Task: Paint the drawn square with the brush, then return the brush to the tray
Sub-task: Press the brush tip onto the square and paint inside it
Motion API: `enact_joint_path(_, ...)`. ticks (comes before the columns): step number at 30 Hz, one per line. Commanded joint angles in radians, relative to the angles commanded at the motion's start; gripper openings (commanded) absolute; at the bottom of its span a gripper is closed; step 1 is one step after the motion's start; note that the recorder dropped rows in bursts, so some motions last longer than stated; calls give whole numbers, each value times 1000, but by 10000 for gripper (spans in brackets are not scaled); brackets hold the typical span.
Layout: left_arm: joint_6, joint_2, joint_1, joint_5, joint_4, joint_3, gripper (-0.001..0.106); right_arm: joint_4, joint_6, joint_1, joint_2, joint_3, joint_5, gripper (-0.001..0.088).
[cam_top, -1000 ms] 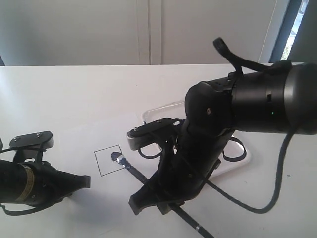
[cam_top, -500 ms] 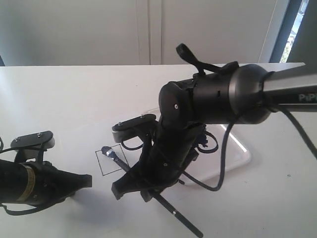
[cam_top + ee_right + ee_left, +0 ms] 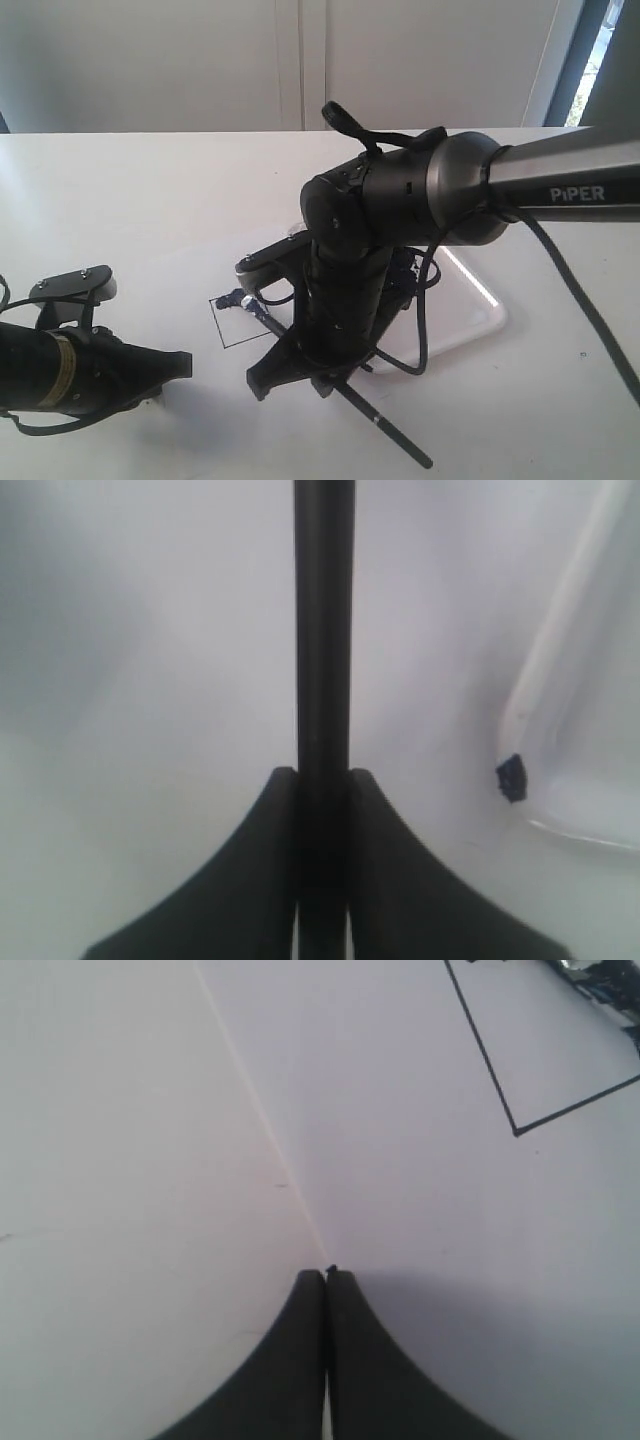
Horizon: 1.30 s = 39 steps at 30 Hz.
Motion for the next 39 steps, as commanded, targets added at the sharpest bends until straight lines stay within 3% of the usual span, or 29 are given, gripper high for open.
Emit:
enact_joint_path(8, 0, -4, 0, -33, -10, 0, 0, 6, 0, -2, 0, 0, -3, 0)
enact_joint_path(12, 114, -54, 0, -119, -64, -15, 0, 6, 0, -2, 0, 0, -3, 0)
enact_joint_path(19, 188, -113, 0, -120, -129, -76, 0, 20, -18, 7, 0, 0, 4, 0)
enact_joint_path(28, 192, -7, 0, -123, -129, -98, 0, 72, -51, 42, 0, 0, -1, 0)
enact_joint_path(39, 120, 135, 0, -114, -143, -102, 0, 136, -113, 42, -9, 0, 49, 0)
